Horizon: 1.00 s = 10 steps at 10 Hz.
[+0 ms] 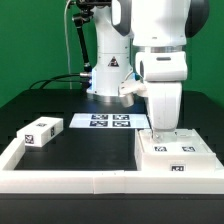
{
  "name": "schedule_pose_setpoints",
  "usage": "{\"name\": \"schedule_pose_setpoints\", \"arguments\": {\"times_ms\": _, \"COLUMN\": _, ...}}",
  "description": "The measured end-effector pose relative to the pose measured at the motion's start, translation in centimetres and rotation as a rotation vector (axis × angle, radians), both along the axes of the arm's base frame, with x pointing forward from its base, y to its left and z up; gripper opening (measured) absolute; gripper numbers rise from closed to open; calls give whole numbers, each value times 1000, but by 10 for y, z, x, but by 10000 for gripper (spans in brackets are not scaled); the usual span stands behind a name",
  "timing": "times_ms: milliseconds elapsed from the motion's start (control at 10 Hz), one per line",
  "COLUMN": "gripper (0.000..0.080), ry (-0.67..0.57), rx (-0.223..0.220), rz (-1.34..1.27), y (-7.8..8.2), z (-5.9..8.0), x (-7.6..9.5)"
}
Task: Assemble cabinet
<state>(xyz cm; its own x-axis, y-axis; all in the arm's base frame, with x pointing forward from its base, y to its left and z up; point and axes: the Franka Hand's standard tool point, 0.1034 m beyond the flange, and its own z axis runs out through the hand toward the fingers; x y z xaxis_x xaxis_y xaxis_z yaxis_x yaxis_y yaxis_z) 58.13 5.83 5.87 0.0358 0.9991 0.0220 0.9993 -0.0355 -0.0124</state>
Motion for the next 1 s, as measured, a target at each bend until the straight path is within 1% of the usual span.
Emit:
{"name": "schedule_pose_setpoints", "arguments": {"times_ms": 300, "gripper": 68, "ry": 30, "rx": -7, "rz": 6, "y": -1, "z": 0, "x": 0}}
{"name": "schedule_pose_setpoints", "arguments": {"times_ms": 600, "gripper": 68, "ry": 22, "rx": -8, "rz": 9, "y": -1, "z": 1, "x": 0}}
{"name": "schedule_pose_setpoints", "arguments": {"times_ms": 700, "gripper": 68, "ry": 19, "rx": -13, "rz": 8, "y": -3, "z": 5, "x": -3}}
{"name": "schedule_pose_setpoints", "arguments": {"times_ms": 800, "gripper": 160, "ry": 10, "rx": -17, "rz": -14, "y": -4, "z": 12, "x": -8}}
{"name": "schedule_pose_setpoints", "arguments": {"times_ms": 900, "gripper": 390, "ry": -7, "rx": -21, "rz": -29, "y": -5, "z": 21, "x": -15}}
{"name": "schedule_pose_setpoints", "arguments": {"times_ms": 1000, "gripper": 390, "ry": -21, "rx": -24, "rz": -47, "y": -5, "z": 26, "x": -24}}
